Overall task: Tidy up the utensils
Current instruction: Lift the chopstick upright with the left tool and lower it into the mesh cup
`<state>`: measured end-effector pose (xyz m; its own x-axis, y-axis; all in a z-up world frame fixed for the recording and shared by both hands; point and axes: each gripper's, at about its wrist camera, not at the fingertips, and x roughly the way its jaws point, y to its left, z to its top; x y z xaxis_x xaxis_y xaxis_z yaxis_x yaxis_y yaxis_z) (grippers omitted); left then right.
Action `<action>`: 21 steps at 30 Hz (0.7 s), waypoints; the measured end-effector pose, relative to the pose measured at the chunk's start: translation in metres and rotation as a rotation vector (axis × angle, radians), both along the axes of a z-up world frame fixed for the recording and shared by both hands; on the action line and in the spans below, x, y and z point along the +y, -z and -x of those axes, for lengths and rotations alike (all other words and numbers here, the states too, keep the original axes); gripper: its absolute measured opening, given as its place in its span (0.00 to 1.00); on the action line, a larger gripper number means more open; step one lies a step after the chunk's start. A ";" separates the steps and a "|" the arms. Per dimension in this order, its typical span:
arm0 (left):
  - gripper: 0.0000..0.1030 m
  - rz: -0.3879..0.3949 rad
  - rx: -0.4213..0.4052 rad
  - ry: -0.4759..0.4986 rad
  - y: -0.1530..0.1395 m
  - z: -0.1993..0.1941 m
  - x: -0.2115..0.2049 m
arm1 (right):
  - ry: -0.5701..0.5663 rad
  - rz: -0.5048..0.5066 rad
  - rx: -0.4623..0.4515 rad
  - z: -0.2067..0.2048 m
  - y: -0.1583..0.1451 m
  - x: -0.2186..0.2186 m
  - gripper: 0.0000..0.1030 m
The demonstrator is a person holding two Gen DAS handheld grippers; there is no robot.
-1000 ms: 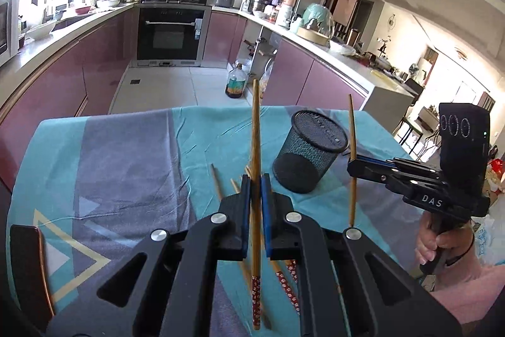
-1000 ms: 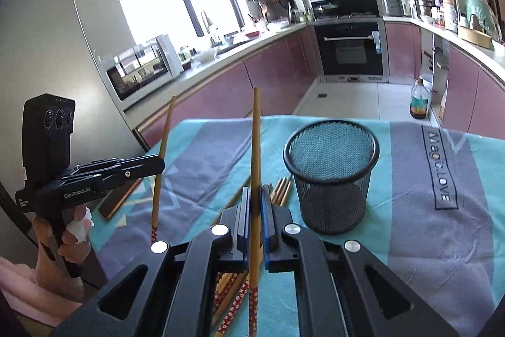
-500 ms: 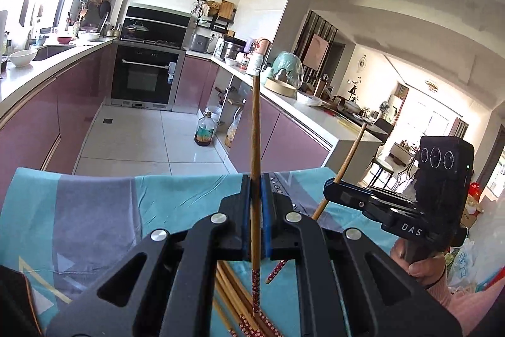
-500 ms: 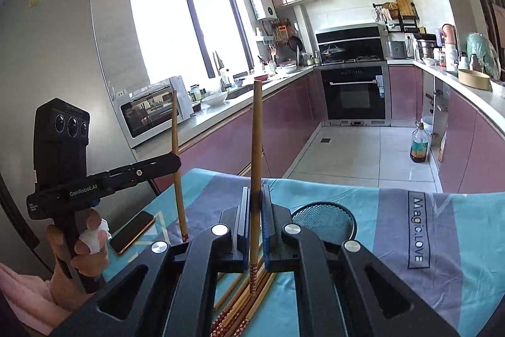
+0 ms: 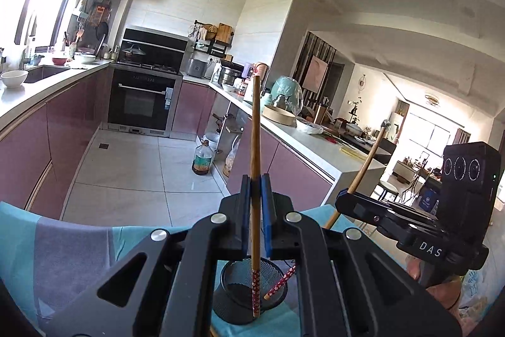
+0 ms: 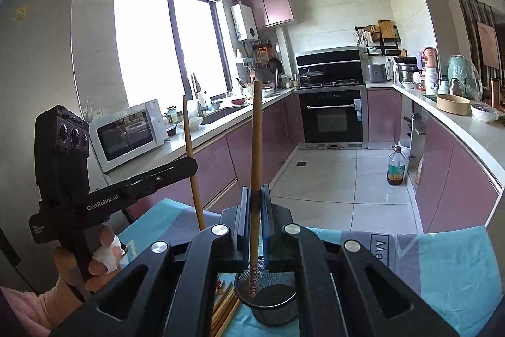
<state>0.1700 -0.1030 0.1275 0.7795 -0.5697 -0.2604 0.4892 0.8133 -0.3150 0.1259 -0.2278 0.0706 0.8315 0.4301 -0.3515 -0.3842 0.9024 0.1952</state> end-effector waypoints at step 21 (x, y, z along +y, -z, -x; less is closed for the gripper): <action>0.07 -0.150 0.140 -0.019 0.102 -0.073 -0.057 | -0.012 0.092 0.287 -0.064 0.073 0.018 0.05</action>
<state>0.2427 -0.1599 0.0251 0.7401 -0.5016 -0.4478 0.4330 0.8651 -0.2534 0.1896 -0.2101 -0.0020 0.6876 0.3950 -0.6093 -0.3361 0.9169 0.2151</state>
